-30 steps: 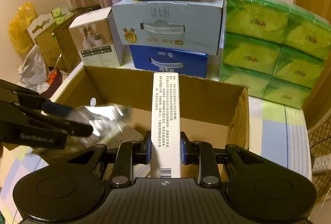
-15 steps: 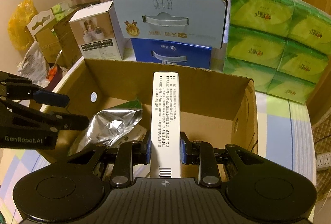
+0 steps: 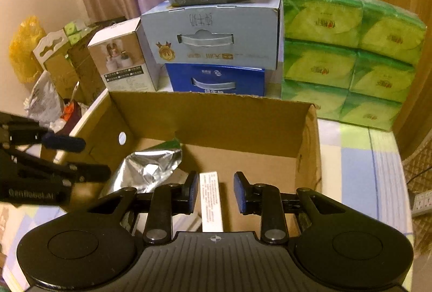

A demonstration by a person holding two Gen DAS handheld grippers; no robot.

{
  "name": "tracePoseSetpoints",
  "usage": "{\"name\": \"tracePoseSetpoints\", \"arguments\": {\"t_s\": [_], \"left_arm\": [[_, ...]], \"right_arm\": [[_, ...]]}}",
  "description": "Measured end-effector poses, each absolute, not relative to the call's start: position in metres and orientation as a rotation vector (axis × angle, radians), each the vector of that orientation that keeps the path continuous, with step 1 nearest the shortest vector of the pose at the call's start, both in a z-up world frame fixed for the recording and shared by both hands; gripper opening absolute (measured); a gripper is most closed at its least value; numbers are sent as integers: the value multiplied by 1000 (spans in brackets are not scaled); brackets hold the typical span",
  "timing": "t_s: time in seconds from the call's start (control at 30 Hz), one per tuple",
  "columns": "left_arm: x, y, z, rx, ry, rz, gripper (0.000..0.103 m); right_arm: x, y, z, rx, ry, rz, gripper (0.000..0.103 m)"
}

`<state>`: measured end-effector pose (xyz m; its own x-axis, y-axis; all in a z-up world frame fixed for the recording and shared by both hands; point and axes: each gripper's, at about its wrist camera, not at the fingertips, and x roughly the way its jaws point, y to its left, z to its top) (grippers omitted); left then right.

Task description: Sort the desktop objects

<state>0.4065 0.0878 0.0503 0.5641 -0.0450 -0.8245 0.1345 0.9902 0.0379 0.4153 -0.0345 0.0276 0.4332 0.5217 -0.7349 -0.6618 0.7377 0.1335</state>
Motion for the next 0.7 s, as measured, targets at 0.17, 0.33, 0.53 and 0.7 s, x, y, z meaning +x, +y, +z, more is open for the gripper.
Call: {"name": "tracePoseSetpoints", "arguments": {"t_s": [0.17,0.33,0.53,0.7], "left_arm": [[390,88,60,91,948,-103,54],[364,86,71,74,927,-101,62],[322,84,83,32,905,-102,73],[286,79,89,21,890,-102,87]], "right_arm": [[390,-45,39,-219,822,749,37],[359,-54,48,-262,810,763,50],[314,-65,55,-339,778,791,68],[277,-76,56,-374,763,821,81]]}}
